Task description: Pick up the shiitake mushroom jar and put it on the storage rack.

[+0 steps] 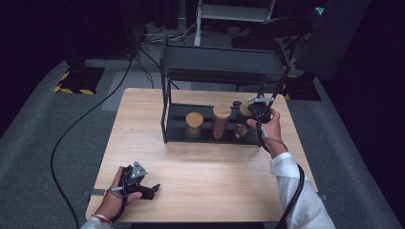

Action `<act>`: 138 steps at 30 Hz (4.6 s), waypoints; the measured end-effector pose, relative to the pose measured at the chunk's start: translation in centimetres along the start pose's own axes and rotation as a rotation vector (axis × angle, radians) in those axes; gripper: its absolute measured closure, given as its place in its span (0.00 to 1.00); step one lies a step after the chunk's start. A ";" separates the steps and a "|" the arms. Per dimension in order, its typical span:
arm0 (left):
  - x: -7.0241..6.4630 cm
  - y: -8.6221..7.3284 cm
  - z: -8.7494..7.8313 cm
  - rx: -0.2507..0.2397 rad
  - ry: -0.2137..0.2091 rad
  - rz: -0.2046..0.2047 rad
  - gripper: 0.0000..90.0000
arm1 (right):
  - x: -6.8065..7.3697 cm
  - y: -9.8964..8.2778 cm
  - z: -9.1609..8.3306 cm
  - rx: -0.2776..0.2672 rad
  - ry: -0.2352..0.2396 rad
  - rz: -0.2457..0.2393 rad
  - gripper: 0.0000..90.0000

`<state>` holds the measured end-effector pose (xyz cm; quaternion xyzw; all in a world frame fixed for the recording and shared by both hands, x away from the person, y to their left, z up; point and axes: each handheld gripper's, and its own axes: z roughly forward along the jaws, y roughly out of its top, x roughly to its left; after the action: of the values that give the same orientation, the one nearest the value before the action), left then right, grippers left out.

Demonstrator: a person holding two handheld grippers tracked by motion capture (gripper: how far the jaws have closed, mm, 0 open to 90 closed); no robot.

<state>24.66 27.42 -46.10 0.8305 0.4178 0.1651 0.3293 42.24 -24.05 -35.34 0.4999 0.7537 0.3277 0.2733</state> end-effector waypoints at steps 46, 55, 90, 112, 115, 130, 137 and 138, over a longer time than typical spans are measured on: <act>0.0 0.0 0.0 -0.001 0.000 0.000 0.00 | 1.7 -5.2 -1.8 -0.127 -0.094 -0.061 0.03; 0.0 0.0 0.0 -0.001 0.001 0.000 0.00 | 1.3 -6.9 -3.1 -0.149 -0.047 -0.057 0.03; 0.0 0.0 0.0 -0.001 0.000 -0.001 0.00 | 0.5 -14.2 -4.8 -0.225 0.043 -0.225 0.03; 0.0 0.0 0.0 0.000 0.000 0.000 0.00 | -0.4 -17.3 -5.3 -0.118 0.091 -0.364 0.03; 0.0 0.0 0.0 0.000 0.000 0.000 0.00 | -0.5 -17.6 -5.4 -0.105 0.097 -0.375 0.03; 0.0 0.0 0.0 0.000 0.000 0.000 0.00 | -1.4 -19.0 -5.9 -0.070 0.140 -0.379 0.03; 0.0 0.0 0.0 0.000 0.000 0.000 0.00 | -2.2 -19.6 -6.2 -0.058 0.160 -0.364 0.03; 0.0 0.0 0.0 0.000 0.000 0.000 0.00 | -2.4 -19.7 -6.3 -0.053 0.162 -0.362 0.03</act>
<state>24.66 27.42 -46.10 0.8304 0.4180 0.1651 0.3294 27.11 -33.26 -46.24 0.3207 0.8419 0.3323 0.2793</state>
